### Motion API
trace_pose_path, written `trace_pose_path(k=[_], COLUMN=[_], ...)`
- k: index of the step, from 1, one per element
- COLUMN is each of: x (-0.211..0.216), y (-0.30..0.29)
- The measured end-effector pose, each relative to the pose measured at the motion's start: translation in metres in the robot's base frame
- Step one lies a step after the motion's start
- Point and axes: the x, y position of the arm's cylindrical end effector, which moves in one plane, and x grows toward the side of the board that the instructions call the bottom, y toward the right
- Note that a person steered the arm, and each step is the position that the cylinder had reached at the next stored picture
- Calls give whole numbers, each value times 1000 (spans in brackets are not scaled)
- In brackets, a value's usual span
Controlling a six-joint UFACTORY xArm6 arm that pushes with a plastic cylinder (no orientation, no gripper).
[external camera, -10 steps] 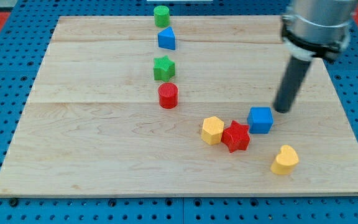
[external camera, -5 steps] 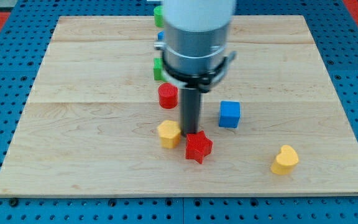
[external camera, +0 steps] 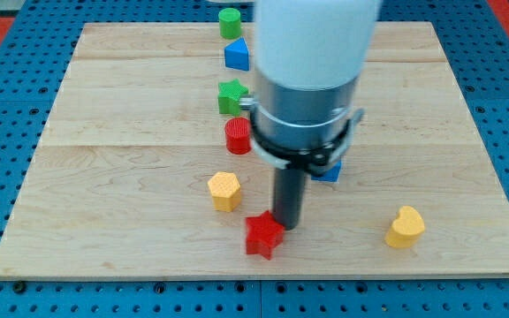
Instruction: Slide the yellow hexagon and red star towards the bottom left
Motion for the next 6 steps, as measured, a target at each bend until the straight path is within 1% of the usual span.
trace_pose_path(k=[2, 3, 5, 6], x=[0, -17, -22, -48], y=[-5, -5, 127, 156])
